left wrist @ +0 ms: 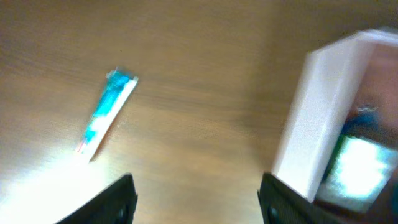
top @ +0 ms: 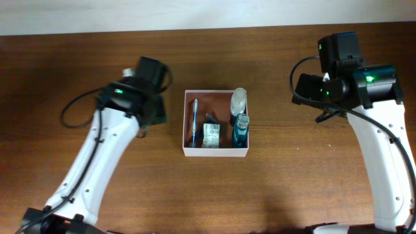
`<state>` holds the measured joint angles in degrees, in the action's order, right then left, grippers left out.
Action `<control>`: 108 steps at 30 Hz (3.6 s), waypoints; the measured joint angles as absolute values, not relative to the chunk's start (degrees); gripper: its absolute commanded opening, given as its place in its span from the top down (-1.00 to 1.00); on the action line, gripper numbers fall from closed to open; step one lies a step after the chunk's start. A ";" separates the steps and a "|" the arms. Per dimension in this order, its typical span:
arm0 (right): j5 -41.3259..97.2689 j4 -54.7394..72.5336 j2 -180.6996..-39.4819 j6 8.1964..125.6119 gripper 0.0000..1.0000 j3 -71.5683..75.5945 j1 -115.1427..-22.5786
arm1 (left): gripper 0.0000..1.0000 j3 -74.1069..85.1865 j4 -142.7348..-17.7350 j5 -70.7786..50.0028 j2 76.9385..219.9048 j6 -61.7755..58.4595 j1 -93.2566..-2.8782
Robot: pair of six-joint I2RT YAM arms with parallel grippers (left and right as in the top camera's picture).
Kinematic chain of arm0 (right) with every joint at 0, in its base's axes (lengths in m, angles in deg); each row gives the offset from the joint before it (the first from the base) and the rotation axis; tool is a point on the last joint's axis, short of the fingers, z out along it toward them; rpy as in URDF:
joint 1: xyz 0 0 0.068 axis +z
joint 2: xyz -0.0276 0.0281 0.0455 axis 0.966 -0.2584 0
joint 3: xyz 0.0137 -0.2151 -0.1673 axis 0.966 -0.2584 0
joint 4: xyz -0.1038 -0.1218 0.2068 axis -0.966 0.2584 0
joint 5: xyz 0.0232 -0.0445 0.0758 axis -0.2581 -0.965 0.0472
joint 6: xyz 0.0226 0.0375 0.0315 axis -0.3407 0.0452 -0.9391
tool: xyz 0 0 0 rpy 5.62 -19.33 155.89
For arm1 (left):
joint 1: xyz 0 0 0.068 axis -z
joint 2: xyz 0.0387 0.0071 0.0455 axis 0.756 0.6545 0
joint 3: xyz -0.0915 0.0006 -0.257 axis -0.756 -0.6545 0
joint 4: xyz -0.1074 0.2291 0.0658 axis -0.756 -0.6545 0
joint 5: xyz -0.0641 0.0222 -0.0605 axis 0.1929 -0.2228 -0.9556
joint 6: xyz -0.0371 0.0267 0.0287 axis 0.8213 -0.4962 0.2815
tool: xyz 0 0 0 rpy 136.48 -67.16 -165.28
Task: Pack container
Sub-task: 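Raise the left gripper and move it left over the Colgate toothpaste tube, then lower the left gripper and close it on the toothpaste tube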
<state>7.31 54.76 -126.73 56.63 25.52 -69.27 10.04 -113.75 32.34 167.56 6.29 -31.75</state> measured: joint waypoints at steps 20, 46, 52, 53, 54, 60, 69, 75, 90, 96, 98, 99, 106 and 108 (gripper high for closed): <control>7.31 54.74 -126.73 56.61 -0.97 25.52 -69.27 | -0.33 -4.27 -109.84 32.74 167.58 10.18 -56.25; 7.31 54.76 -126.73 56.63 -0.97 25.52 -69.27 | -0.74 -22.72 -88.86 32.67 167.58 3.77 -65.91; 7.31 54.76 -126.73 56.63 -0.97 25.52 -69.27 | -0.55 -25.69 -84.55 29.83 167.58 -2.43 -65.91; 7.31 54.76 -126.73 56.65 -0.97 25.52 -69.27 | -0.53 -25.93 -84.11 28.89 167.58 -3.92 -65.91; 7.28 54.79 -126.73 56.63 -0.97 25.52 -69.27 | -0.50 -26.04 -83.96 27.97 167.58 -5.32 -65.91; 7.31 54.79 -126.73 56.65 -0.97 25.52 -69.27 | -0.23 -26.13 -83.24 22.33 167.58 -12.86 -65.91; 7.28 54.76 -126.73 56.61 -0.97 25.52 -69.27 | 0.04 -26.13 -82.48 16.80 167.58 -20.27 -65.91; 7.28 54.76 -126.73 56.63 -0.97 25.52 -69.27 | 0.10 -26.44 -81.12 15.43 167.58 -22.37 -65.91; 7.28 54.79 -126.73 56.63 -0.97 25.52 -69.27 | 0.14 -27.01 -80.09 14.55 167.58 -22.96 -65.91; 7.28 54.76 -126.73 56.61 -0.97 25.52 -69.27 | 0.13 -27.01 -79.22 14.40 167.58 -22.91 -65.91; 7.31 54.76 -126.73 56.63 -0.97 25.52 -69.27 | 0.12 -27.01 -78.93 14.40 167.58 -22.91 -65.91; 7.31 54.79 -126.73 56.65 -0.97 25.52 -69.27 | 0.12 -27.01 -78.78 14.40 167.58 -22.89 -65.91; 7.28 54.76 -126.73 56.63 -0.97 25.52 -69.27 | 0.13 -27.97 -77.36 14.40 167.58 -22.61 -65.91; 7.31 54.76 -126.73 56.63 -0.97 25.52 -69.27 | 0.12 -28.05 -77.19 14.40 167.75 -22.21 -65.94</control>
